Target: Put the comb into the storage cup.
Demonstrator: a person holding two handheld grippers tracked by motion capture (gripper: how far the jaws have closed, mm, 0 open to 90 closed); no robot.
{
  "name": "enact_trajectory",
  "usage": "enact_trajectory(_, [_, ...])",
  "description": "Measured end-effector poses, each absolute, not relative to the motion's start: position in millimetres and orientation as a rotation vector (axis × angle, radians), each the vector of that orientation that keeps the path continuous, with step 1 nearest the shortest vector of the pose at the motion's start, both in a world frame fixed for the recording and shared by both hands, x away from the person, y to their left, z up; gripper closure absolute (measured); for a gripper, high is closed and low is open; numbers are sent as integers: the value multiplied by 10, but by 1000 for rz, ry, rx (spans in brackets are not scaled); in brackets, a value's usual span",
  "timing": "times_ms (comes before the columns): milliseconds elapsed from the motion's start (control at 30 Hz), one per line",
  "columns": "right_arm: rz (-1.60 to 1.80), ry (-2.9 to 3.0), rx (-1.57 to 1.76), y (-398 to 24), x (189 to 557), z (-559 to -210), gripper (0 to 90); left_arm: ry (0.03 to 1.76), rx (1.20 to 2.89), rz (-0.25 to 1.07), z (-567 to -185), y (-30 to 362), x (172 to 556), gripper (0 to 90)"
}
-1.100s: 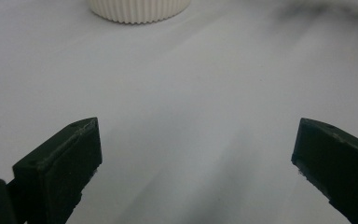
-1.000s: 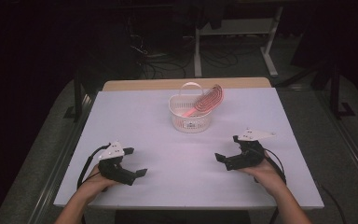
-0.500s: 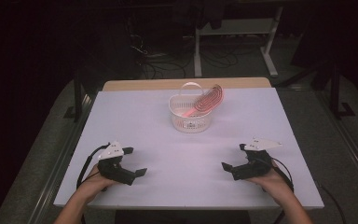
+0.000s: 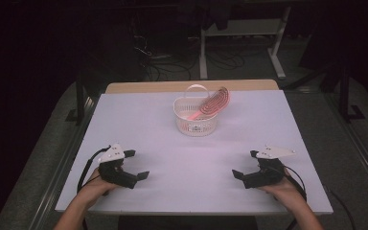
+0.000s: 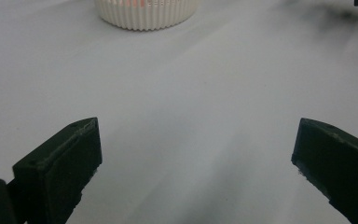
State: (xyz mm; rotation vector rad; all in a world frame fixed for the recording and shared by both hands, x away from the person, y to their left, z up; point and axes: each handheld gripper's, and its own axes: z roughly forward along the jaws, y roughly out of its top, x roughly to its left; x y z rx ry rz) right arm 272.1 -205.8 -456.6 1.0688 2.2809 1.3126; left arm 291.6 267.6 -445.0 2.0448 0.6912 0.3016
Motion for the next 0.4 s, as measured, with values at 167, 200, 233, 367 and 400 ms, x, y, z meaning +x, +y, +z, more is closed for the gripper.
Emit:
enact_trajectory(167, [1313,2286,1059,-2044,2719,-4562,0,693,2045,297,-4453,2673,2918,12])
enact_trajectory(200, [1314,2288,1059,-2045,2718,-4563,0,691,2047,298,-4454,2672,2917,12])
enact_trajectory(233, [1314,2288,1059,-2045,2718,-4563,0,692,2048,298,-4455,2671,2916,12])
enact_trajectory(367, [1307,2305,1059,-2043,2711,-4573,0,693,2051,304,-4455,2671,2920,12])
enact_trajectory(400, [1303,2309,1053,-2043,2710,-4575,0,693,2053,307,-4455,2670,2921,12])
